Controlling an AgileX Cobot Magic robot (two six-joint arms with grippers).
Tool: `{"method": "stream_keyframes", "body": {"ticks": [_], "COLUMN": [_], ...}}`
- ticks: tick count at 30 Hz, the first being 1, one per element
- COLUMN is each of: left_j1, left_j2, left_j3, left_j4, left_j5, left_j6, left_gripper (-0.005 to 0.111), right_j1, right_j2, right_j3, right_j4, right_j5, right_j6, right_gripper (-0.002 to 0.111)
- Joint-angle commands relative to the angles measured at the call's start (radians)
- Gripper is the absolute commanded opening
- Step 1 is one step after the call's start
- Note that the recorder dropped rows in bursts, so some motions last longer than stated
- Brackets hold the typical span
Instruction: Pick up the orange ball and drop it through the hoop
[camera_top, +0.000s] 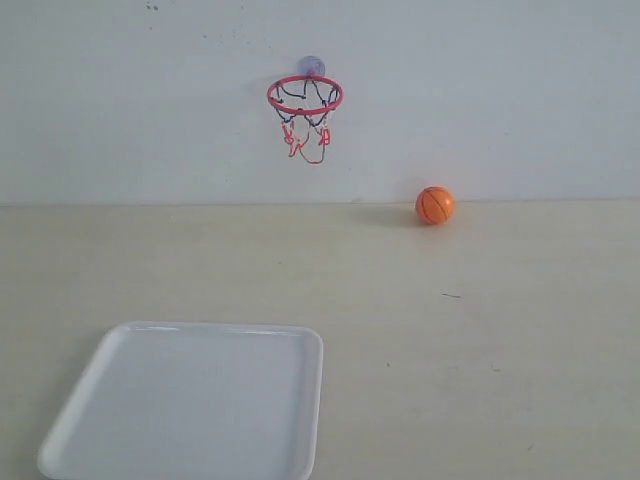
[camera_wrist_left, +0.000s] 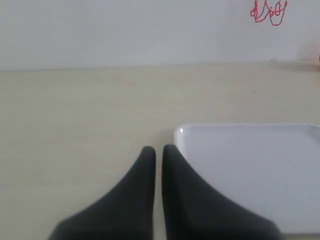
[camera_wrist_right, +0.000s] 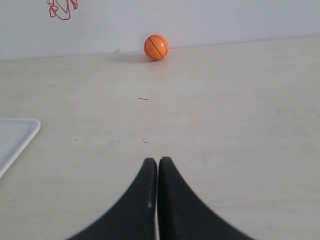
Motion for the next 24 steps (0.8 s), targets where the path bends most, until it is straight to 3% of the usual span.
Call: {"method": "stream_keyframes", "body": {"ticks": [1,6,11,24], "left_j1": [0.005,0.006,0.006,0.006], "left_j2": [-0.004,-0.004,-0.004,-0.004], "left_j3": [0.004,0.004,0.004,0.004], "left_j4": [0.005,0.005,-0.003,0.001], "left_j5": [0.033,0.033,0.031,0.029], "left_j6": [0.009,0.059,-0.029,-0.025], "left_gripper": [0.004,0.004,0.004,0.004], "right_j1": [0.001,0.001,0.001,0.001], "right_j2": [-0.004,-0.004,-0.004,-0.004], "right_j3": [0.0,0.0,0.0,0.0], "right_j4": [-0.001,-0.001,-0.001,-0.001], "right_j5": [-0.007,-0.007,-0.009,-0.009], "right_j6": [-0.002,-0.002,-0.002,-0.002], "right_gripper": [0.0,0.0,0.0,0.0]}}
